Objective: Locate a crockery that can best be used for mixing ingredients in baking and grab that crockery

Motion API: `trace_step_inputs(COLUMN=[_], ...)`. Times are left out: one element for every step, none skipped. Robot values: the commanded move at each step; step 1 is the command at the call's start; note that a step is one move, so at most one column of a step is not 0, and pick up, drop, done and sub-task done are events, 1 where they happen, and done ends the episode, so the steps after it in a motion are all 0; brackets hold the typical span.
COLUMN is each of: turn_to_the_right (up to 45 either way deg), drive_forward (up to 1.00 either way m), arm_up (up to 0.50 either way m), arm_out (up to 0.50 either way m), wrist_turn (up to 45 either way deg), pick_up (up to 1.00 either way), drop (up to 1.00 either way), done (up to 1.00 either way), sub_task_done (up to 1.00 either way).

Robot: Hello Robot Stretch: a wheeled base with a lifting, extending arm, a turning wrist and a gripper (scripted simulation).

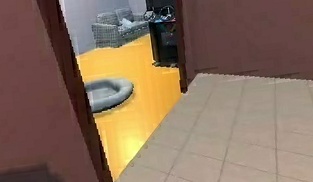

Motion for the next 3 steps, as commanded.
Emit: trace_step_inputs(turn_to_the_right=[45.0, 45.0, 45.0], drive_forward=[0.0, 0.0, 0.0], arm_up=[0.0, 0.0, 0.0], arm_out=[0.0, 0.0, 0.0], wrist_turn=[0.0, 0.0, 0.0], pick_up=[0.0, 0.0, 0.0], drop=[0.0, 0.0, 0.0], done=[0.0, 0.0, 0.0], sub_task_done=[0.0, 0.0, 0.0])
